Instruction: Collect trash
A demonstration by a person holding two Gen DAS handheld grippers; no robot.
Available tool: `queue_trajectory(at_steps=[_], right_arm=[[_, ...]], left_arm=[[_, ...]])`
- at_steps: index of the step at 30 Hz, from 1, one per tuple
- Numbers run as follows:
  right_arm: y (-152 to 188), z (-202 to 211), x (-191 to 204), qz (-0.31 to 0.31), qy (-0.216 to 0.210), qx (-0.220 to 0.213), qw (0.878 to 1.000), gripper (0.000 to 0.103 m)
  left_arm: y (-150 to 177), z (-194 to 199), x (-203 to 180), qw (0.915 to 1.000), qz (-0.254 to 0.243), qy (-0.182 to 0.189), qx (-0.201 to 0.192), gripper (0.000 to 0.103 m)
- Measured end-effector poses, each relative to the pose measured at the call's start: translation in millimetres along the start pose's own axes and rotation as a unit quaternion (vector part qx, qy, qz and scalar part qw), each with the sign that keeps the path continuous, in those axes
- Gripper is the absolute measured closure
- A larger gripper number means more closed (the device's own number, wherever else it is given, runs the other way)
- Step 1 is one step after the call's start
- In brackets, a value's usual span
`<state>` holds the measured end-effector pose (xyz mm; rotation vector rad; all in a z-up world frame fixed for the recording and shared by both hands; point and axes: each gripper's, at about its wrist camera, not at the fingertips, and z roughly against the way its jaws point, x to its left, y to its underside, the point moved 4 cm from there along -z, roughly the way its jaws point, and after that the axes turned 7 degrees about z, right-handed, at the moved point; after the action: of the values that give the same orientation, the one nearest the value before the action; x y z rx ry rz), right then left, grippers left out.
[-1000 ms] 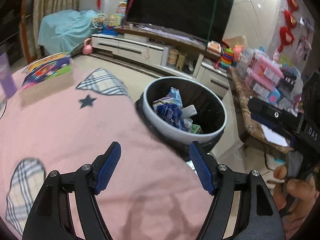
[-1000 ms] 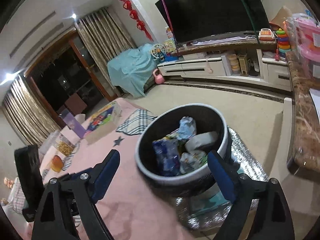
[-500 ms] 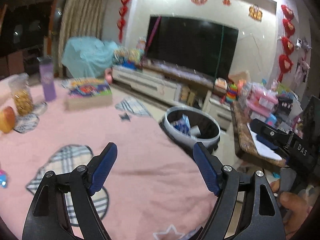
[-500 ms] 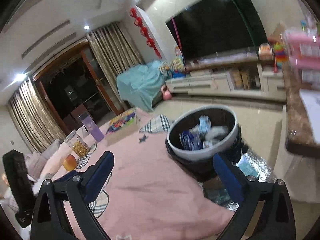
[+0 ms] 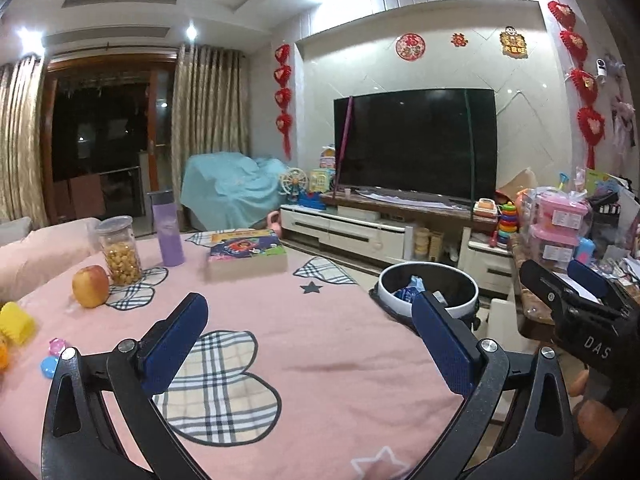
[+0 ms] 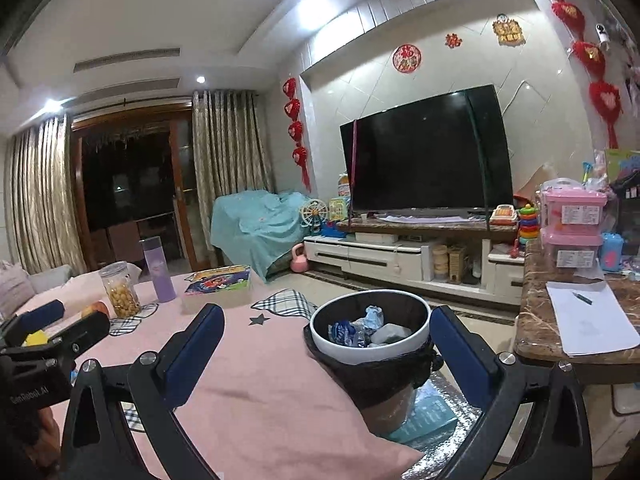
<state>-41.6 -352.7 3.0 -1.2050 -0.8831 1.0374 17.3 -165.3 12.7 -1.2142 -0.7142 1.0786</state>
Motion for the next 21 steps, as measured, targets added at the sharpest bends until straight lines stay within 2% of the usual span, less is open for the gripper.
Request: queue_trajectory(at_steps=[7, 21], right_arm=[[3.2, -0.2, 0.8, -0.003, 0.0, 0.012, 1.0, 0.0], [7.8, -1.5, 2.4, -0.007, -0.003, 0.019, 1.0, 0.0]], left_arm=[[5.3, 2.7, 6.9, 0.9997, 0.007, -0.023, -0.005, 0.0], [7.0, 2.9, 12.7, 0.9997, 0.011, -0.021, -0.007, 0.0]])
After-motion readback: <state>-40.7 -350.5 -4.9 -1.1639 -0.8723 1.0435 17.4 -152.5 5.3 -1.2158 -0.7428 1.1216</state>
